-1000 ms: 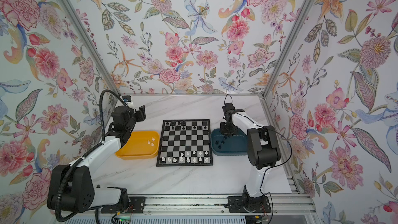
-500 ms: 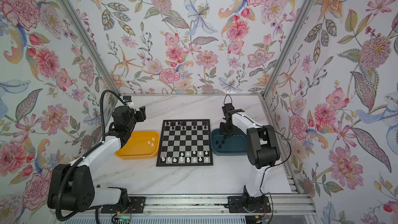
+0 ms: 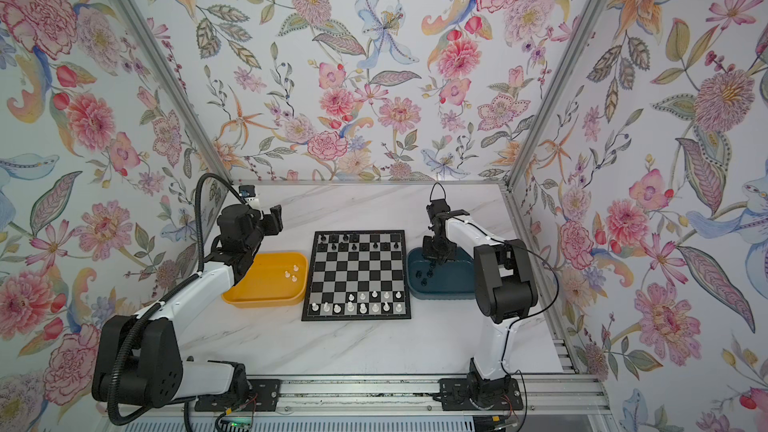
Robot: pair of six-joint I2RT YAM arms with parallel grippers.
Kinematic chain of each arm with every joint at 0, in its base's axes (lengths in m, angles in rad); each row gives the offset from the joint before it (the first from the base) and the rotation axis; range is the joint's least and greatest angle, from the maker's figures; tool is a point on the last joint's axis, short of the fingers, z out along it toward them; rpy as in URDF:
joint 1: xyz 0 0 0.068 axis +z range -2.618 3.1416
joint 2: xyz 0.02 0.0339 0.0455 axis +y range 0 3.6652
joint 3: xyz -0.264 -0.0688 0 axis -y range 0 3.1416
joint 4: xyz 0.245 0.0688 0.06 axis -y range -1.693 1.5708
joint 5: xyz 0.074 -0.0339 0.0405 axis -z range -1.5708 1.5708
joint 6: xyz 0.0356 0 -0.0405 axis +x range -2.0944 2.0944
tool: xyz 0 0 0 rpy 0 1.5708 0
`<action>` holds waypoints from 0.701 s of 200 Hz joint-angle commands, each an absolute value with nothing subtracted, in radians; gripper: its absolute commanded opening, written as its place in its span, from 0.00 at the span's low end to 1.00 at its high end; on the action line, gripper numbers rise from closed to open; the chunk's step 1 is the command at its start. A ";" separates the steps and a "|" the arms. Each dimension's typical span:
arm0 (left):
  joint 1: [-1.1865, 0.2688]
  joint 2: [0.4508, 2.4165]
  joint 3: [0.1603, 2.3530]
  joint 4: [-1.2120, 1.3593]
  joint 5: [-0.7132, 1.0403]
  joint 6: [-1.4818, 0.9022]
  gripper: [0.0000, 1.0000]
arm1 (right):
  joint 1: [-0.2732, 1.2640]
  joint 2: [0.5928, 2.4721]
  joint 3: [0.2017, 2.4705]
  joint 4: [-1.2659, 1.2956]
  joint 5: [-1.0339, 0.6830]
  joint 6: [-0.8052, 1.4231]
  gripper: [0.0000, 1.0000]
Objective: Set up the chess pieces on the board
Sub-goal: 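Lower the right gripper into the teal tray and close on a black piece, then lift the black piece with the right gripper and carry it over the board's far rows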
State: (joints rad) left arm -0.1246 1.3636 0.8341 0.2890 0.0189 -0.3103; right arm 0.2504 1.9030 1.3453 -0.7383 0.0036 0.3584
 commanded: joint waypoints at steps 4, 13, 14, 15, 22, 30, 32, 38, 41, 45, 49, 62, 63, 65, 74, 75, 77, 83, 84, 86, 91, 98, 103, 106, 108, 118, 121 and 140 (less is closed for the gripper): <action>-0.132 1.373 0.864 0.283 0.002 -0.293 0.68 | 0.266 1.902 1.399 -0.793 0.052 0.348 0.11; -0.132 1.373 0.863 0.284 0.002 -0.291 0.68 | 0.270 1.894 1.415 -0.811 0.062 0.345 0.11; -0.132 1.374 0.863 0.284 0.002 -0.291 0.68 | 0.271 1.892 1.416 -0.813 0.063 0.344 0.11; -0.132 1.374 0.862 0.284 0.002 -0.291 0.68 | 0.272 1.892 1.418 -0.816 0.064 0.345 0.11; -0.131 1.375 0.862 0.284 0.002 -0.290 0.68 | 0.274 1.884 1.431 -0.829 0.070 0.343 0.11; -0.131 1.376 0.862 0.285 0.002 -0.288 0.68 | 0.279 1.874 1.446 -0.846 0.075 0.342 0.11; -0.132 1.375 0.862 0.286 0.002 -0.288 0.68 | 0.280 1.872 1.449 -0.850 0.077 0.341 0.11; -0.133 1.376 0.862 0.286 0.003 -0.287 0.68 | 0.285 1.866 1.462 -0.862 0.079 0.341 0.11; -0.132 1.376 0.862 0.287 0.003 -0.286 0.68 | 0.287 1.862 1.469 -0.871 0.082 0.342 0.11; -0.131 1.376 0.861 0.287 0.005 -0.285 0.68 | 0.290 1.857 1.478 -0.879 0.085 0.341 0.11; -0.131 1.375 0.861 0.287 0.006 -0.284 0.68 | 0.294 1.853 1.487 -0.889 0.087 0.341 0.11; -0.131 1.372 0.859 0.289 0.008 -0.281 0.68 | 0.308 1.842 1.522 -0.921 0.098 0.340 0.11; -0.131 1.372 0.859 0.290 0.008 -0.281 0.68 | 0.309 1.841 1.525 -0.924 0.099 0.339 0.11; -0.131 1.371 0.858 0.289 0.009 -0.281 0.68 | 0.311 1.840 1.530 -0.928 0.100 0.338 0.11; -0.132 1.369 0.855 0.293 0.009 -0.279 0.68 | 0.320 1.836 1.558 -0.956 0.108 0.336 0.11; -0.133 1.369 0.855 0.293 0.009 -0.279 0.68 | 0.320 1.836 1.561 -0.959 0.109 0.336 0.11; -0.132 1.368 0.854 0.294 0.009 -0.278 0.68 | 0.322 1.836 1.567 -0.966 0.112 0.336 0.11; -0.132 1.366 0.851 0.295 0.009 -0.278 0.68 | 0.330 1.836 1.590 -0.984 0.117 0.336 0.11; -0.132 1.365 0.851 0.295 0.009 -0.278 0.68 | 0.332 1.836 1.594 -0.988 0.118 0.336 0.11; -0.133 1.364 0.850 0.296 0.010 -0.278 0.68 | 0.334 1.836 1.601 -0.994 0.120 0.336 0.11; -0.132 1.363 0.848 0.297 0.010 -0.276 0.68 | 0.343 1.836 1.618 -1.011 0.125 0.336 0.11; -0.132 1.360 0.843 0.298 0.009 -0.276 0.68 | 0.354 1.837 1.646 -1.033 0.131 0.334 0.11; -0.132 1.358 0.840 0.299 0.009 -0.276 0.69 | 0.359 1.839 1.666 -1.047 0.136 0.334 0.11; -0.131 1.356 0.838 0.301 0.010 -0.276 0.69 | 0.364 1.841 1.677 -1.055 0.136 0.333 0.11; -0.130 1.356 0.836 0.302 0.010 -0.276 0.69 | 0.366 1.842 1.684 -1.059 0.136 0.333 0.11; -0.132 1.350 0.827 0.310 0.010 -0.276 0.69 | 0.378 1.850 1.721 -1.079 0.133 0.333 0.12; -0.131 1.350 0.824 0.312 0.009 -0.276 0.69 | 0.382 1.855 1.731 -1.085 0.130 0.334 0.12; -0.130 1.345 0.815 0.319 0.011 -0.275 0.69 | 0.409 1.891 1.800 -1.105 0.100 0.333 0.12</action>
State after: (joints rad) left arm -0.1246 1.3632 0.8337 0.2932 0.0193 -0.2955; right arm 0.3813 1.8774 1.7248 -1.0172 0.1093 0.3439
